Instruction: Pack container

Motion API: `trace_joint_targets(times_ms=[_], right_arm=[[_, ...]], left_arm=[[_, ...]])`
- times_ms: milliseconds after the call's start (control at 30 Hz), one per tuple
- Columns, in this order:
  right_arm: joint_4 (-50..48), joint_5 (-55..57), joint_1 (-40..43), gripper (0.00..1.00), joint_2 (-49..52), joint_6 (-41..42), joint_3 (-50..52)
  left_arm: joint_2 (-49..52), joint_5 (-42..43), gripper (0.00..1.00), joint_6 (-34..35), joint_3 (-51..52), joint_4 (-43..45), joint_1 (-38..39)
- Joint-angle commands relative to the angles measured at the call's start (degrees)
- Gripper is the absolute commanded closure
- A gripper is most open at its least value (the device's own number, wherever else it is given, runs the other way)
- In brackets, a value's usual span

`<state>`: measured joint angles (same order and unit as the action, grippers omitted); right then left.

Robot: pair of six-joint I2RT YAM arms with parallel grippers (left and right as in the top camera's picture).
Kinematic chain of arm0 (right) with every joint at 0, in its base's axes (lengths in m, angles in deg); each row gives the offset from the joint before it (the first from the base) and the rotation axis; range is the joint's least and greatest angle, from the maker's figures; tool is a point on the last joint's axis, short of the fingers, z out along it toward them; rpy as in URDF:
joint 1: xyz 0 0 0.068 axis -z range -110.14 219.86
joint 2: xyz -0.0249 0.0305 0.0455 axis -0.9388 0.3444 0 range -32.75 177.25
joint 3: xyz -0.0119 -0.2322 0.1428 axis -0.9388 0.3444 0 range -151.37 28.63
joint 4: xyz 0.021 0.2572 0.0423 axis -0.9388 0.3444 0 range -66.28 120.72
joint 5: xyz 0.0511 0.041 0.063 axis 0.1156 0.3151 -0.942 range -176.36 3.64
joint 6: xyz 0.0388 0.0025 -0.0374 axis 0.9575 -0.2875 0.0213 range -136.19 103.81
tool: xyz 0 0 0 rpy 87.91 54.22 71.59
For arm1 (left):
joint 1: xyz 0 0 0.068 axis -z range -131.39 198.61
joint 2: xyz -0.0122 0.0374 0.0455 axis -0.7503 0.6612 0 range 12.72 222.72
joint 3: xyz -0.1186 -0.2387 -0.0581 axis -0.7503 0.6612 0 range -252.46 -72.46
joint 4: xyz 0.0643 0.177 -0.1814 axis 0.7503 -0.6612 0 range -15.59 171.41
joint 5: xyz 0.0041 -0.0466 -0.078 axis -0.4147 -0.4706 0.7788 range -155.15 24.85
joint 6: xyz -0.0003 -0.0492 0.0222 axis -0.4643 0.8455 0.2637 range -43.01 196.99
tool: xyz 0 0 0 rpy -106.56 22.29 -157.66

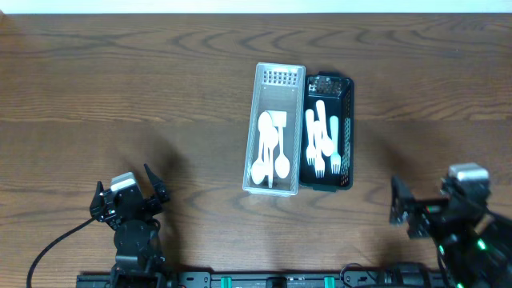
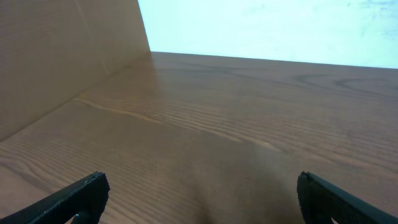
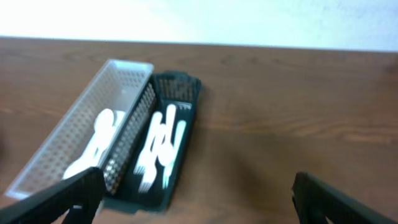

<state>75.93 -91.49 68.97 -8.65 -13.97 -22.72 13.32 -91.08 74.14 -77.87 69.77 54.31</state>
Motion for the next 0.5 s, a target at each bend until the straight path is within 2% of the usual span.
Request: trace_joint_targets(times_ms=[0, 233, 467], right_arm=[[-4.98, 1.18, -0.26, 0.01, -0.15, -0.26, 8.39], [-20.11, 1.05, -0.26, 0.01, -0.83, 2.03, 24.39], [-23.10, 2.80, -0.24, 0.01, -9.20, 1.99, 30.23]], left_arm=[[-0.37, -0.87, 0.02, -0.11, 1.46, -0.22, -0.33], [-0.37, -0.87, 0.02, -0.13, 1.46, -0.22, -0.33], [-0.37, -0.87, 0.02, -0.11, 1.46, -0.22, -0.33]])
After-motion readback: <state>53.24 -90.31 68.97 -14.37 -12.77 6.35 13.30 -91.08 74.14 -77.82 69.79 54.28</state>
